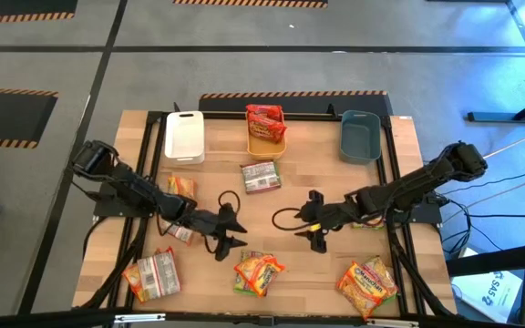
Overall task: Sort Maruchan noodles
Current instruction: Put the orange noodle pack into the yellow bin
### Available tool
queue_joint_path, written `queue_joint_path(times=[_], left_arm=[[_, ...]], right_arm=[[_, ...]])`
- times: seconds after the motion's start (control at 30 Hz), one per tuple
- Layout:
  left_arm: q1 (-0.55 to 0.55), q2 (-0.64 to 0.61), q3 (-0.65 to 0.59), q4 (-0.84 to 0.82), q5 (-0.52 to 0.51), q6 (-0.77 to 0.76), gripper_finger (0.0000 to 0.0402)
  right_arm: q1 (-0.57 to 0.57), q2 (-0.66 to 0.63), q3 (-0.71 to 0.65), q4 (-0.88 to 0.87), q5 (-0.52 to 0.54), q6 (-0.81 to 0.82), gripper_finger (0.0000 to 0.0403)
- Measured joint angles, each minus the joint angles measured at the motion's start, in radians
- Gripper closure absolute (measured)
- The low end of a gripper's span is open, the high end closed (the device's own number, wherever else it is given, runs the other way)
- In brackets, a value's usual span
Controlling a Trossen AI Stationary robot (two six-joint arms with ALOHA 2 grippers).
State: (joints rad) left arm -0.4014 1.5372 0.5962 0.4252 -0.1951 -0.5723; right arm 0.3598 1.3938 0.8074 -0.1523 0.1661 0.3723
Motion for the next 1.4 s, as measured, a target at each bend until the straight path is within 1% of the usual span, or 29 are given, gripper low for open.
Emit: queue_joint_path(times=[0.1, 0.23, 0.33, 0.4, 0.5, 0.6, 0.73, 0.83, 1.0, 1.17, 1.4], left_arm=[[-0.039, 0.0, 0.107, -0.269, -0.024, -0.029, 0.0195], [-0.079, 0.0, 0.281, -0.711, -0.048, -0.132, 0.0195], [-0.103, 0.0, 0.389, -1.039, -0.07, -0.269, 0.0195], [-0.12, -0.001, 0.436, -1.228, -0.087, -0.37, 0.0195], [-0.155, -0.001, 0.462, -1.41, -0.109, -0.53, 0.0195], [-0.187, -0.001, 0.452, -1.477, -0.109, -0.695, 0.0195], [-0.217, -0.001, 0.408, -1.475, -0.111, -0.883, 0.0195], [-0.227, 0.0, 0.373, -1.454, -0.11, -0.975, 0.0195], [-0.22, 0.042, 0.36, -1.444, -0.125, -1.035, 0.0195], [-0.202, 0.122, 0.36, -1.459, -0.118, -1.045, 0.0195], [-0.201, 0.217, 0.363, -1.507, -0.134, -1.073, 0.0195]], right_arm=[[0.011, 0.014, 0.001, 0.05, 0.0, 0.012, 0.0153], [0.014, 0.035, 0.001, 0.076, -0.001, 0.027, 0.0153], [0.014, 0.06, 0.002, 0.107, 0.002, 0.029, 0.0153], [0.013, 0.074, 0.0, 0.109, 0.022, 0.028, 0.0153], [0.013, 0.109, 0.001, 0.127, 0.058, 0.024, 0.0153], [0.013, 0.146, 0.002, 0.154, 0.065, 0.008, 0.0153], [0.013, 0.184, 0.001, 0.155, 0.079, -0.032, 0.0153], [0.013, 0.201, 0.001, 0.162, 0.099, -0.063, 0.0153], [0.004, 0.208, 0.001, 0.158, 0.127, -0.115, 0.0153], [-0.016, 0.208, 0.001, 0.149, 0.105, -0.149, 0.0153], [-0.029, 0.208, 0.001, 0.15, 0.104, -0.195, 0.0153]])
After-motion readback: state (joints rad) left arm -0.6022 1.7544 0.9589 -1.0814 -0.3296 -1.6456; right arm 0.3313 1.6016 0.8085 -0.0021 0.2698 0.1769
